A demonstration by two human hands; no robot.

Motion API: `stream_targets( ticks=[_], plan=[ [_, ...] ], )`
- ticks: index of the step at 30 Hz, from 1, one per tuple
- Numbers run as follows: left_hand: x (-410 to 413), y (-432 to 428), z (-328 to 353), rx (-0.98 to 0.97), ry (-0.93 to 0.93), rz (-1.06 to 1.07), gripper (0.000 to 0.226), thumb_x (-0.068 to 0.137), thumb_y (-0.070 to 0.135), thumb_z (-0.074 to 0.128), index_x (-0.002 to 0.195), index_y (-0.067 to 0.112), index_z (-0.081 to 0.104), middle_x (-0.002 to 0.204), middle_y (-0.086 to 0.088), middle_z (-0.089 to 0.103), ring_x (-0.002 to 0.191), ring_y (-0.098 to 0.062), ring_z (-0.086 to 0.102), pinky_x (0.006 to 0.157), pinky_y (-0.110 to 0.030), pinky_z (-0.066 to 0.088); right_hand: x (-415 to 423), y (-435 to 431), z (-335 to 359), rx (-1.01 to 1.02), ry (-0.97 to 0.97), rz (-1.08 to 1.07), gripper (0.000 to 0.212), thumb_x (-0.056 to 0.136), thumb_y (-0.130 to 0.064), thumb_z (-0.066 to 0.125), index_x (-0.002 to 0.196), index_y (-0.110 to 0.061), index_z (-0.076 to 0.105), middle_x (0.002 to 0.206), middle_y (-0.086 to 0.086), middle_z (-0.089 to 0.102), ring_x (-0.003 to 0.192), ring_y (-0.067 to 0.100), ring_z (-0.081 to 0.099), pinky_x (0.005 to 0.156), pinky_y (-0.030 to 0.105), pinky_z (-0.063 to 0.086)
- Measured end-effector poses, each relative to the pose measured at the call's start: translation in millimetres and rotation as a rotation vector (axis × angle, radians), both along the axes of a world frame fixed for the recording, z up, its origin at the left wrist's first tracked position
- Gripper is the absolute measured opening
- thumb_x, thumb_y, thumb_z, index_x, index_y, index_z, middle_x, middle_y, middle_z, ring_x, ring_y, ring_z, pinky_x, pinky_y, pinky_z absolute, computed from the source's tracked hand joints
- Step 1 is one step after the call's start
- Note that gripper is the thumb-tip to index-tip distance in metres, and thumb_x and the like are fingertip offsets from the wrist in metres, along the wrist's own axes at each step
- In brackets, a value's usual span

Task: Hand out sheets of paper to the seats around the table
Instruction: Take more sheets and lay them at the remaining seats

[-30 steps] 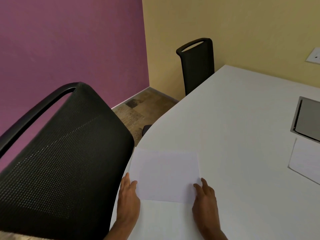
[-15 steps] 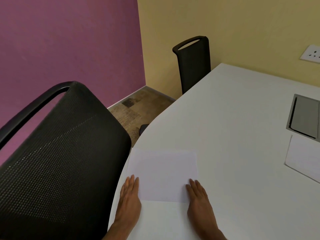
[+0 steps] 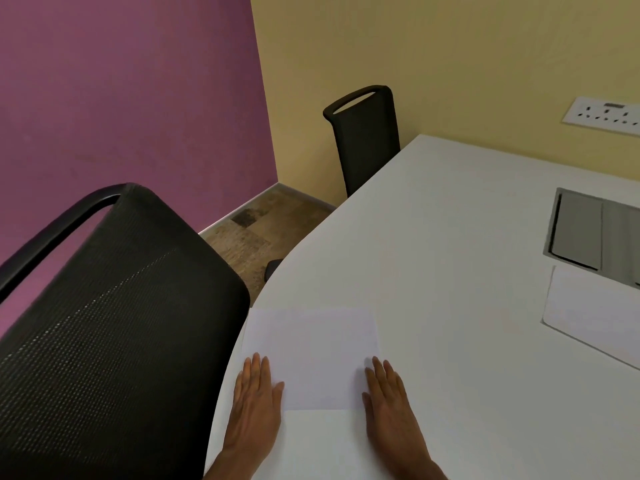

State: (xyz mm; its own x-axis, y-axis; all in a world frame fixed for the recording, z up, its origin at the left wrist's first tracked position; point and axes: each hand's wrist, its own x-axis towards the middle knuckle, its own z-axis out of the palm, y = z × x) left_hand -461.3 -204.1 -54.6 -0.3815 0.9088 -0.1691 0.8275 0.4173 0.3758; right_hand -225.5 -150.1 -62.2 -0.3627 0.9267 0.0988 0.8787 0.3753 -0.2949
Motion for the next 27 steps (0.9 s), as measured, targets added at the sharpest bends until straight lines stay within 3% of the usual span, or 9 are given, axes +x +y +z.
stream_targets(
  ticks=[5,8,11,15,20,23,27],
  plan=[
    [35.7,23.1,19.5,0.137,-0.012,-0.062,0.062,0.103,0.041,0.019,0.153,0.017,-0.009,0.163,0.001,-0.016,0.141,-0.005,-0.025,0.111,-0.018,-0.024,36.8,5.7,23.3,0.038,0.026,-0.047,0.067,0.105,-0.032,0.008,0.13,0.001,0.061,0.143,0.018,0.053,0.133,0.038,0.05,0.115,0.032,0.012],
    [68.3,41.0,34.7,0.235,-0.005,-0.123,0.062,0.102,0.043,0.021,0.151,0.02,-0.008,0.163,0.004,-0.013,0.143,-0.005,-0.023,0.106,-0.011,-0.029,70.3,11.8,38.6,0.052,0.037,-0.085,0.064,0.105,-0.034,0.011,0.134,-0.002,0.058,0.148,0.016,0.048,0.139,0.036,0.043,0.116,0.032,0.01],
    [104.4,59.9,55.0,0.347,-0.019,-0.195,0.061,0.101,0.041,0.028,0.152,0.02,0.002,0.163,0.006,-0.004,0.149,-0.007,-0.013,0.116,-0.015,-0.018,106.4,17.6,56.1,0.073,0.051,-0.122,0.054,0.102,-0.032,0.025,0.138,-0.004,0.054,0.153,0.014,0.042,0.144,0.034,0.034,0.117,0.033,0.009],
    [158.4,85.3,85.4,0.464,-0.059,-0.275,0.058,0.101,0.034,0.039,0.153,0.016,0.024,0.163,0.004,0.01,0.152,-0.01,0.001,0.12,-0.019,-0.005,154.5,23.5,83.8,0.139,0.072,-0.175,0.051,0.103,-0.03,0.028,0.14,-0.006,0.051,0.156,0.012,0.038,0.147,0.031,0.029,0.119,0.034,0.008],
    [225.3,108.8,115.6,0.525,-0.066,-0.395,0.055,0.102,0.034,0.039,0.153,0.016,0.027,0.164,0.002,0.013,0.152,-0.01,0.001,0.122,-0.026,0.003,217.7,26.6,114.0,0.204,0.092,-0.255,0.045,0.104,-0.026,0.041,0.145,-0.008,0.046,0.16,0.008,0.029,0.15,0.025,0.016,0.12,0.032,0.003],
    [263.5,122.4,128.3,0.535,-0.052,-0.448,0.057,0.102,0.038,0.036,0.154,0.019,0.024,0.165,0.004,0.008,0.151,-0.006,-0.005,0.124,-0.028,0.003,259.7,27.8,131.2,0.237,0.079,-0.308,0.046,0.105,-0.029,0.035,0.145,-0.008,0.046,0.161,0.008,0.028,0.151,0.025,0.015,0.121,0.033,0.004],
    [310.7,138.3,149.5,0.564,-0.024,-0.503,0.056,0.103,0.04,0.032,0.153,0.016,0.027,0.164,0.001,0.012,0.152,-0.011,-0.001,0.124,-0.037,0.012,314.2,29.1,155.5,0.282,0.048,-0.382,0.054,0.105,-0.035,0.023,0.148,-0.007,0.041,0.163,0.009,0.023,0.153,0.024,0.01,0.121,0.038,0.007]
  ],
)
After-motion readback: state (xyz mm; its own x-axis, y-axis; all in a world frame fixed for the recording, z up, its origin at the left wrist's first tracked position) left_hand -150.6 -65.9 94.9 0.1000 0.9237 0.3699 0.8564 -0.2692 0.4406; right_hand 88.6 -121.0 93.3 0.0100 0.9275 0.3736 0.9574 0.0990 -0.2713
